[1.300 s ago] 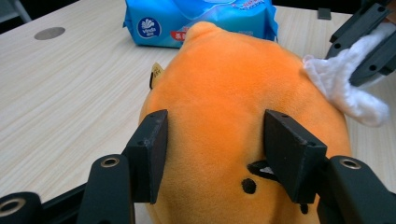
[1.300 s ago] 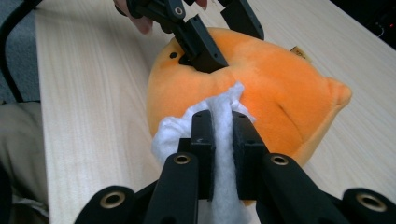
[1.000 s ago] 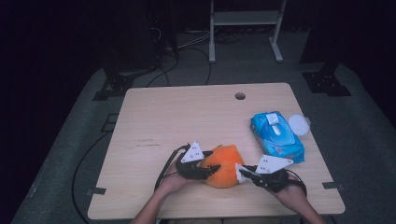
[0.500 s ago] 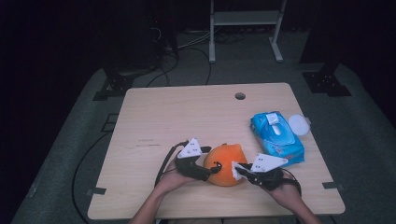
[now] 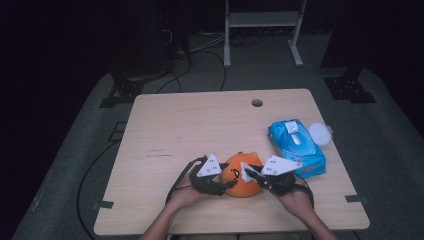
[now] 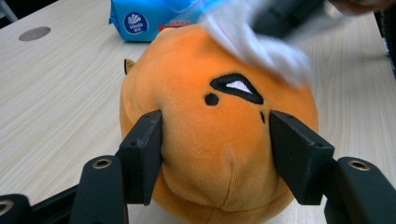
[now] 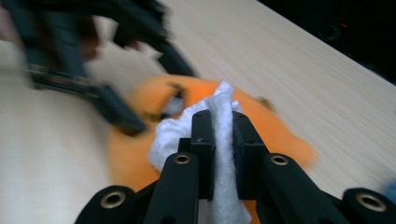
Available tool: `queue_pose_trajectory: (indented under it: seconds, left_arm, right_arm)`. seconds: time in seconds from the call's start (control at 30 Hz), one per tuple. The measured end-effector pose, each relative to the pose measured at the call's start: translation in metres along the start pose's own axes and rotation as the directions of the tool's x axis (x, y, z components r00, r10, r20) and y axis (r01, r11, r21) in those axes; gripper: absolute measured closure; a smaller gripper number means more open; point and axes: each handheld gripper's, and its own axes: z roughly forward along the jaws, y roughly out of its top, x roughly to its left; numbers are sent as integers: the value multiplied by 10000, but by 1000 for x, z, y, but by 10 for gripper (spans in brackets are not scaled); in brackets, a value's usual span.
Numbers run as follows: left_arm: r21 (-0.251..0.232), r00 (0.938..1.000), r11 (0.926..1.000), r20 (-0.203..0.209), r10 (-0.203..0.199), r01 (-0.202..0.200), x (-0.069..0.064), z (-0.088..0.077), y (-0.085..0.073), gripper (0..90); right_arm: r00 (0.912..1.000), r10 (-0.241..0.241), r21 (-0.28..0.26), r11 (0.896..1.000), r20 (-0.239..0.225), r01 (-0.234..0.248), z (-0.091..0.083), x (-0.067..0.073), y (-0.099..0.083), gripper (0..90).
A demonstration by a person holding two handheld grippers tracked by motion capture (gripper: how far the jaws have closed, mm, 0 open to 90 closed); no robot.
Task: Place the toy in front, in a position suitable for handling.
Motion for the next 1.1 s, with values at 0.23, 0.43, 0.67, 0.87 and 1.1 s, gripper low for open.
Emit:
queue_pose_trajectory:
  seconds: [0.23,0.43,0.67,0.87,1.1]
  left_arm:
    - [-182,9994,9993,151,-309,311,0,2,3,337]
    - [14,9968,9978,436,668,-669,-13,4,6,377]
    - [233,9973,9989,616,395,-410,-7,0,1,386]
    - [45,9950,9963,509,-855,854,3,-2,14,133]
    - [70,9968,9973,310,-732,731,2,-1,5,302]
  right_arm:
    - [9956,671,240,9973,661,-688,-11,-20,-18,808]
    - [9954,-169,-330,9994,-947,139,1,14,8,805]
    - [9991,353,140,9993,230,-357,-4,-20,-8,805]
    - [9998,161,153,9998,127,-163,-6,-9,-9,807]
    - [9994,-307,-110,9995,-157,305,-7,3,-3,805]
